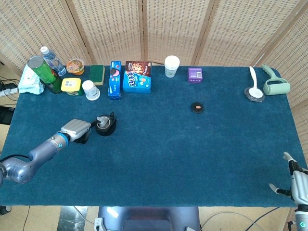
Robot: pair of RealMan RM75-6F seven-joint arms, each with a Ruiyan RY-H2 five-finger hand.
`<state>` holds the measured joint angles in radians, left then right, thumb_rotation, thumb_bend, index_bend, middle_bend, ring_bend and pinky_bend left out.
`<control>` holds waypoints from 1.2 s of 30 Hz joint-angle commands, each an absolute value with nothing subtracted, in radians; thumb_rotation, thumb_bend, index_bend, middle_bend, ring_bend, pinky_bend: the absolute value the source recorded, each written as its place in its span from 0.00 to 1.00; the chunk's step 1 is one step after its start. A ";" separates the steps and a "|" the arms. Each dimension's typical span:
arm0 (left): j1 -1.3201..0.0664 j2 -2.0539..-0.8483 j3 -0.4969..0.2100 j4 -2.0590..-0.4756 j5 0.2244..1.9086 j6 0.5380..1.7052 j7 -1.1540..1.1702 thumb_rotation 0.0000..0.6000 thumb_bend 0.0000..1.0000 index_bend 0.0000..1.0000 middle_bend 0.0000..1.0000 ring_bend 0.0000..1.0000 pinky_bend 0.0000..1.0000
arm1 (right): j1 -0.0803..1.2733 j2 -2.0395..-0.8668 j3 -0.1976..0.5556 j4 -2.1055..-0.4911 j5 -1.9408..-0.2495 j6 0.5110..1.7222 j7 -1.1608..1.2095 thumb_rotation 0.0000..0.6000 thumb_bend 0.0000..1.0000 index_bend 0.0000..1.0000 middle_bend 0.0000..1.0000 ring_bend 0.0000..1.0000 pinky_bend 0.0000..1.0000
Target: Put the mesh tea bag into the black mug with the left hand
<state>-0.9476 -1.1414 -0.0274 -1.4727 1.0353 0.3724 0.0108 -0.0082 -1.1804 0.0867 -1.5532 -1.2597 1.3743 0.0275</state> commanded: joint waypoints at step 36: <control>-0.957 -1.126 -0.042 -1.494 1.071 0.420 -0.054 1.00 0.88 0.00 1.00 1.00 0.95 | -0.013 -1.180 0.093 -1.554 -1.248 1.366 0.028 1.00 0.03 0.09 0.20 0.35 0.24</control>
